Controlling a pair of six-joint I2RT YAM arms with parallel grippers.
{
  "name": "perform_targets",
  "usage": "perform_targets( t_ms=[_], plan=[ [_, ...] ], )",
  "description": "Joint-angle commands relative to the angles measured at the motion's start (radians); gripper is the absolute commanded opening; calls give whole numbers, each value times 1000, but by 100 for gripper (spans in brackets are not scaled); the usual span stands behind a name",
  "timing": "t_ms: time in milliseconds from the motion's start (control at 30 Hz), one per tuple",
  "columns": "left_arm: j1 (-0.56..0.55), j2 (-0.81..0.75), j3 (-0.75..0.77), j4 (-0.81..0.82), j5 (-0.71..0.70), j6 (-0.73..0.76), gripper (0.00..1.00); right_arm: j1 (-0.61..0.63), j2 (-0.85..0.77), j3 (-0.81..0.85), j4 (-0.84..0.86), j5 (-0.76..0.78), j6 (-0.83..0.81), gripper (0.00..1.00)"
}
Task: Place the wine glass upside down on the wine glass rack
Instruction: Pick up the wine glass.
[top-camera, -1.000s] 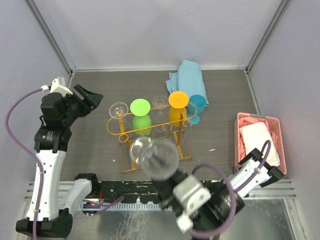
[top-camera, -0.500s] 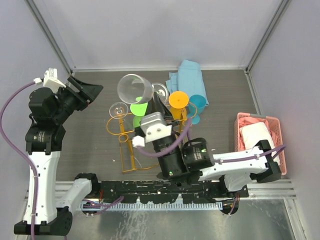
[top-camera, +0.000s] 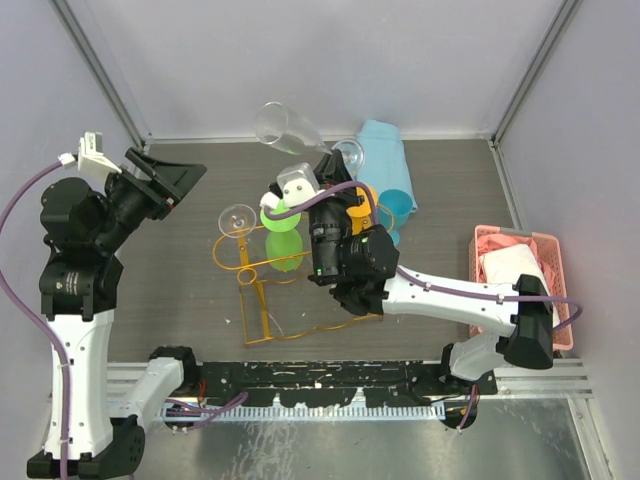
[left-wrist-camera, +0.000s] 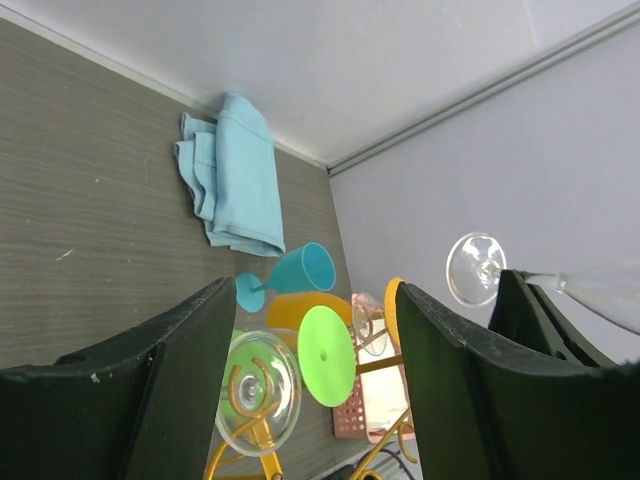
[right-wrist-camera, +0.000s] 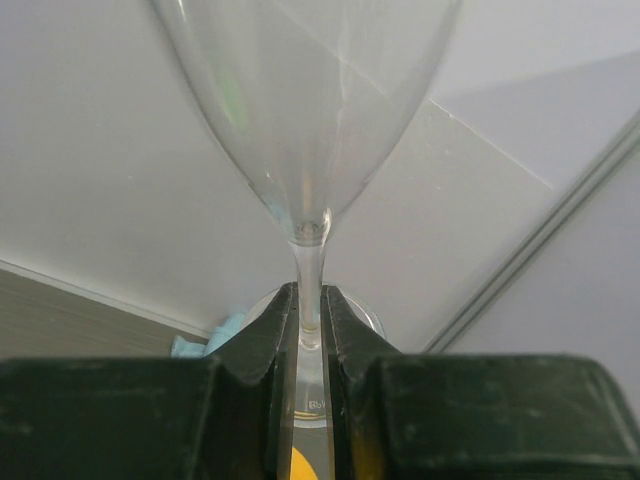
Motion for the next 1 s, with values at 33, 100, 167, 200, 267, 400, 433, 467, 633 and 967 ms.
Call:
perform_targets(
  t_ms=[33, 100, 167, 200, 267, 400, 433, 467, 633, 967],
  plan=[
    [-3, -6, 63, 62, 58, -26, 66, -49, -22, 14, 60, -59, -40, 0],
    [-3, -6, 62, 80, 76, -43, 67, -58, 2, 12, 108, -66, -103, 0],
    [-3, -5, 59, 105, 91, -64, 67, -59, 24, 0, 185, -76, -181, 1],
    [-3, -2, 57, 119, 106, -78, 67, -59, 34, -5, 209, -77, -208, 1],
    [-3, 10, 59, 152, 144, -109, 67, -59, 45, -24, 230, -86, -245, 0],
    [-3, 26, 70, 204, 211, -162, 67, -60, 74, -54, 316, -103, -348, 1],
    [-3, 28, 77, 208, 215, -163, 67, -60, 80, -64, 332, -109, -371, 1],
    [-3, 30, 87, 209, 215, -165, 67, -60, 85, -71, 353, -112, -394, 1],
    [-3, 42, 153, 204, 230, -167, 68, -60, 103, -109, 422, -126, -458, 1],
    [-3, 41, 168, 183, 274, -196, 59, -63, 142, -104, 506, -144, -549, 1]
  ],
)
